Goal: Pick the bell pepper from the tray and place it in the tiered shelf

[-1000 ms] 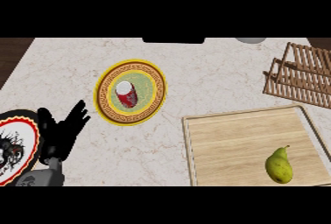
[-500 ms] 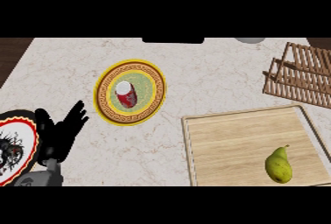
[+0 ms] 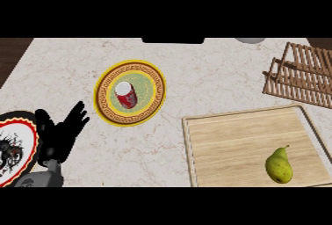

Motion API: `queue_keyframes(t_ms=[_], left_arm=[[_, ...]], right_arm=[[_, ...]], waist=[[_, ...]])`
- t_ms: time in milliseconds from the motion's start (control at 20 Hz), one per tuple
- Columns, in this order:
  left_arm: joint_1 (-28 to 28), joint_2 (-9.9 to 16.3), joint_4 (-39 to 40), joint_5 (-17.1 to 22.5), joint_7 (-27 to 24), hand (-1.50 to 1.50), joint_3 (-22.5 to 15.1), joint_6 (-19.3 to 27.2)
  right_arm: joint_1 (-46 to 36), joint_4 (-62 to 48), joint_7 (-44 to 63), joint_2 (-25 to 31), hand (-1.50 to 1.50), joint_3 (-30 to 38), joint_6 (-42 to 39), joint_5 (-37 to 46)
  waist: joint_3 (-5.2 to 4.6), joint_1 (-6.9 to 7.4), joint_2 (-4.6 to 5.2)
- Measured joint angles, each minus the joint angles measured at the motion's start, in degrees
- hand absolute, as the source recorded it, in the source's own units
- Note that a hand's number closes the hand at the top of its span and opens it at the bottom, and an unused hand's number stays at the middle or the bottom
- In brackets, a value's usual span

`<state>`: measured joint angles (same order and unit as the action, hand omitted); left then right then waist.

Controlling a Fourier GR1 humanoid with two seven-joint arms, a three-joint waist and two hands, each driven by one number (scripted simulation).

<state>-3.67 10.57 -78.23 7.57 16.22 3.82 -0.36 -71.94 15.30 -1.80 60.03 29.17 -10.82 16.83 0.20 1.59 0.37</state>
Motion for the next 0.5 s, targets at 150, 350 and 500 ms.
queue_keyframes(t_ms=[150,350,500], left_arm=[[-0.3,-0.8,0.6,-0.8,-0.8,0.00,-0.5,0.7],[-0.2,-0.7,-0.3,-0.7,-0.2,0.00,-0.5,0.5],[-0.4,-0.6,-0.3,-0.7,0.2,0.00,-0.5,0.3]], right_arm=[[-0.7,-0.6,1.7,0.8,-1.50,2.5,2.1,-2.2],[-0.2,-0.7,2.6,3.7,-1.50,4.6,6.0,-3.4],[1.1,-1.3,3.3,6.7,-1.50,5.7,8.9,-3.7]], waist=[[0.08,-0.03,0.00],[0.05,0.17,0.13],[0.05,0.17,0.28]])
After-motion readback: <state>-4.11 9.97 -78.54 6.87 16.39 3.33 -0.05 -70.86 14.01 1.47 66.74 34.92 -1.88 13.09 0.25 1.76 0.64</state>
